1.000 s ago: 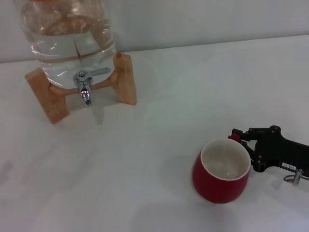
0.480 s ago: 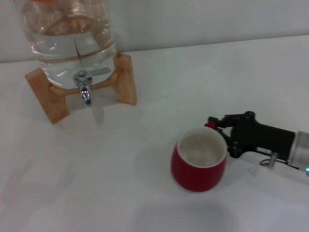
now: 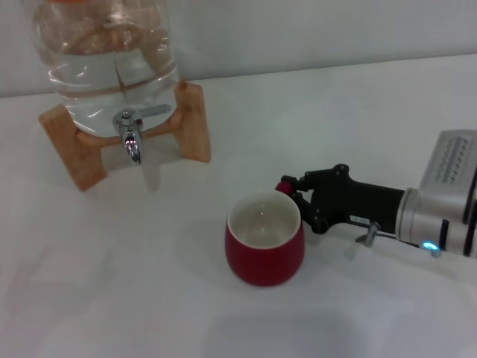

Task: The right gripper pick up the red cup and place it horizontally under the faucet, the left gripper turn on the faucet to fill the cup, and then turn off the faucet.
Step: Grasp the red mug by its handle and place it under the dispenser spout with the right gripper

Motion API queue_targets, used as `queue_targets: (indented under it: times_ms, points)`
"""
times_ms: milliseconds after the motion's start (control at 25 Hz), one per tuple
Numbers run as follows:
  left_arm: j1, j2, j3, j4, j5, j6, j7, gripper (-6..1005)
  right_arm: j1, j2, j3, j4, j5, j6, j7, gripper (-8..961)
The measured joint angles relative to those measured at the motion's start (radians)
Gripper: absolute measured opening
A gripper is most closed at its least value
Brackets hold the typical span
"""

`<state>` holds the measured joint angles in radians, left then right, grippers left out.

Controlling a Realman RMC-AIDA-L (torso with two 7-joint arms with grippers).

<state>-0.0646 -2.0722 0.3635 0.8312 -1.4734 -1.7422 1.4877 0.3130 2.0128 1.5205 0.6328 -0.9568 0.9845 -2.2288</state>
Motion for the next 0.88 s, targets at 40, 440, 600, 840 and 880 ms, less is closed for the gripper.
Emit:
queue_targets:
  times_ms: [40,440,600,840,880]
  points:
    - [0.0,0.001,0.0,-0.001,0.0,0.0,0.002,892,0.0,0.0,-0.015,0.016,0.011,-0.02,0.013,132]
    - [-0.008,0.001,0.0,-0.003,0.0,0.001,0.007,892,0.011,0.001,-0.122,0.107,0.071,-0.156,0.072,133]
    - [-0.012,0.001,0.0,-0.004,0.0,0.001,0.007,892,0.031,0.002,-0.182,0.125,0.102,-0.209,0.07,133]
    - [-0.014,0.001,0.0,-0.004,0.0,-0.001,0.006,892,0.064,0.003,-0.272,0.138,0.193,-0.293,0.061,133]
    - [-0.014,0.001,0.0,-0.004,0.0,-0.003,0.006,892,0.07,0.003,-0.285,0.14,0.202,-0.314,0.061,133]
